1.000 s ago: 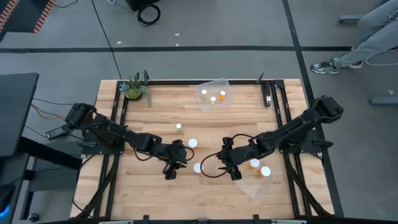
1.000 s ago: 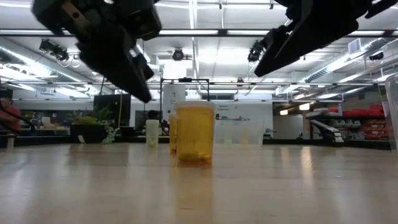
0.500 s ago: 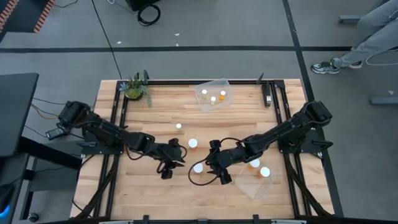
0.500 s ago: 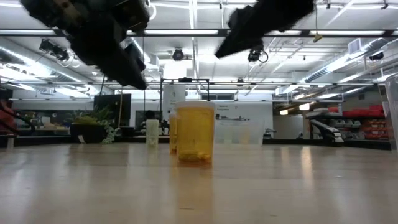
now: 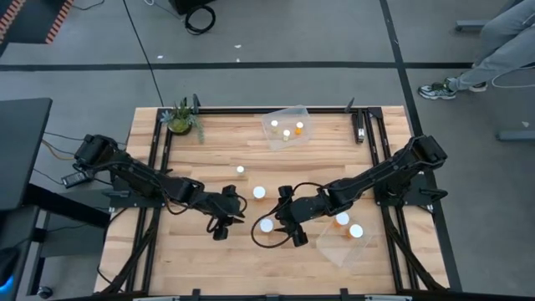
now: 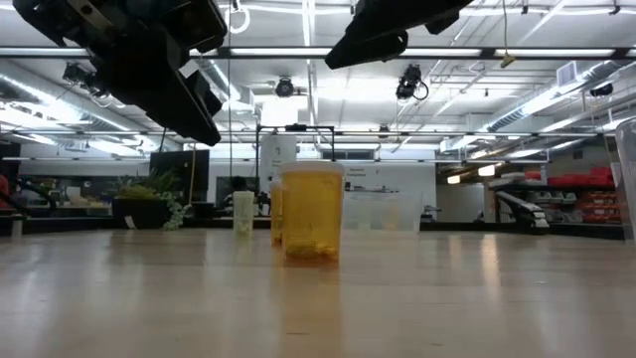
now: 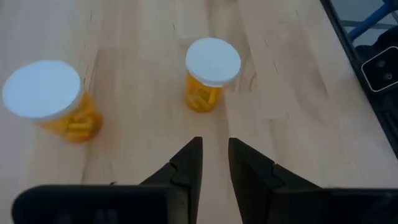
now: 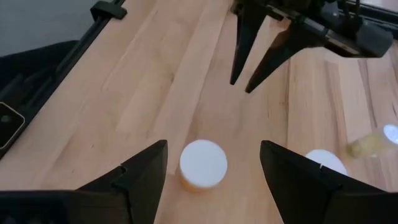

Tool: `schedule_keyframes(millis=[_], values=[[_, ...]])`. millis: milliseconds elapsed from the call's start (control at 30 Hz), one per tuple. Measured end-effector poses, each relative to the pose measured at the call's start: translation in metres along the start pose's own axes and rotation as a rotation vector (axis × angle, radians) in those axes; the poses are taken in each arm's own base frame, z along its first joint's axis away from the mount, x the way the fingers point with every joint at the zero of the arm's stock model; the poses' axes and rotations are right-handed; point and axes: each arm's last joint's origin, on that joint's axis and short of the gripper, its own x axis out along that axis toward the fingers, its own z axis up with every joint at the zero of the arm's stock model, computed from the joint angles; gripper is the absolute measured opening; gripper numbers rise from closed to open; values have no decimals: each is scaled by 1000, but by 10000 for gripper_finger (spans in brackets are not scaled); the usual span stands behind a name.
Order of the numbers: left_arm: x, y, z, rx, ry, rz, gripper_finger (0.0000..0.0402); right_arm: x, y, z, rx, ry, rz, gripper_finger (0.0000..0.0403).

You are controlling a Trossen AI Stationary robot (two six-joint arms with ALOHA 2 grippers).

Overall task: Pick and place medicine bottles into bin by pill shape (circle, oval)
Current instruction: Put the large orange pill bottle into the bottom transparent bin

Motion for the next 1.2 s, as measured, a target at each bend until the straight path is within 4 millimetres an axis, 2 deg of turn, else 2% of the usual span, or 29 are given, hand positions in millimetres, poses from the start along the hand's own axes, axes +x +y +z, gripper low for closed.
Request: schedule_keyframes(millis=[233, 500, 700, 967, 1200], values=[[-13, -1, 4, 3, -22, -10, 78, 1, 0, 0, 7, -9, 4, 264], [-33, -1, 9, 29, -50, -17, 86, 1, 1, 3, 5, -35, 4, 264], [-38, -3, 8, 40, -66, 22, 82, 16, 5, -2, 2, -34, 4, 264], [-28, 0, -26, 1, -84, 23, 82, 53, 8, -21, 2, 7, 6, 264], [-39, 5, -37, -9, -142, 5, 85, 60, -8, -9, 22, -24, 11, 264]])
